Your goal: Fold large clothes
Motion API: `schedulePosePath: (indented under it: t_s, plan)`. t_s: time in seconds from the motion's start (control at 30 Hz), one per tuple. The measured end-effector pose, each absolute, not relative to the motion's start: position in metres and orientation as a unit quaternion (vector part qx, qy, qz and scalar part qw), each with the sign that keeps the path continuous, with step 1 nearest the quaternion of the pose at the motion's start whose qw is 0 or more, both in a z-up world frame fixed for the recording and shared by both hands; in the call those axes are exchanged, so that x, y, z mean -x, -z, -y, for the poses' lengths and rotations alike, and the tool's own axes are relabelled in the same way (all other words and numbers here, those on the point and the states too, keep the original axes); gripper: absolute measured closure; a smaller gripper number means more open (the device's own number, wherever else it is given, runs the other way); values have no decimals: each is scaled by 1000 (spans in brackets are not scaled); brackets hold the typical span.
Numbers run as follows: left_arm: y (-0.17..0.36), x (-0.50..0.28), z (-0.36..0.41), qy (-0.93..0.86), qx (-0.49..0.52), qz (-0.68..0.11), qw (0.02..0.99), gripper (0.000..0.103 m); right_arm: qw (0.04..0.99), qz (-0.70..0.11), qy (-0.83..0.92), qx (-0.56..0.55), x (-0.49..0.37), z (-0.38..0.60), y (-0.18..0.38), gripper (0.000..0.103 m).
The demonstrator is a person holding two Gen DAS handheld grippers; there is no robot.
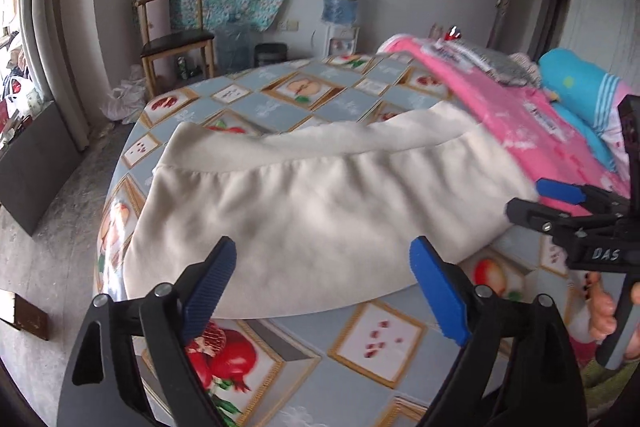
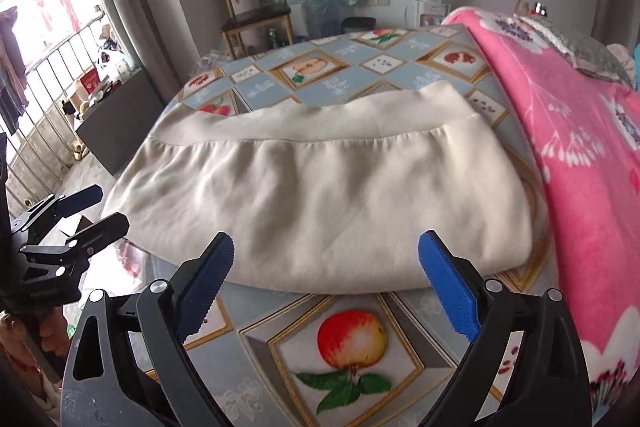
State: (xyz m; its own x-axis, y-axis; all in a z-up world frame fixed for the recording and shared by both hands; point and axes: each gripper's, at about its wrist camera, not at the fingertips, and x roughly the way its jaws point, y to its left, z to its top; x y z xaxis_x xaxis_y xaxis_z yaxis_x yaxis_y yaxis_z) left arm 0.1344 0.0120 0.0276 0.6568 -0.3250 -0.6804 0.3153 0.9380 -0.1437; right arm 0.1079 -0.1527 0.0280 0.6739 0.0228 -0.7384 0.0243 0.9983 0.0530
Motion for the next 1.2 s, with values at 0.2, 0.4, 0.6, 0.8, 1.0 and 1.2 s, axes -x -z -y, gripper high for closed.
schedulePosePath:
  t_s: [0.2, 0.4, 0.6, 0.8, 1.0, 1.2]
  plan:
    - [-68, -101, -10, 241, 55, -314, 917, 5, 936, -352, 7, -27, -74, 150, -67, 8]
    - [-92, -78, -8, 234, 61, -282, 928, 5, 944, -328, 10, -37, -49, 150, -84, 7]
    - [-91, -64, -1, 136, 4, -293, 946, 5, 941, -336, 10, -45, -33, 146, -83, 7]
    - [-69, -56, 4, 74, -16, -326, 942, 5, 936, -349, 31, -36, -24, 148, -74, 7]
    - [-53, -54, 7, 64, -21, -372, 926, 5, 933, -355, 58, -34, -12, 148, -67, 7]
    - [-50, -45, -3, 25, -21, -366, 930, 5, 927, -367, 75, -32, 0, 140, -55, 7]
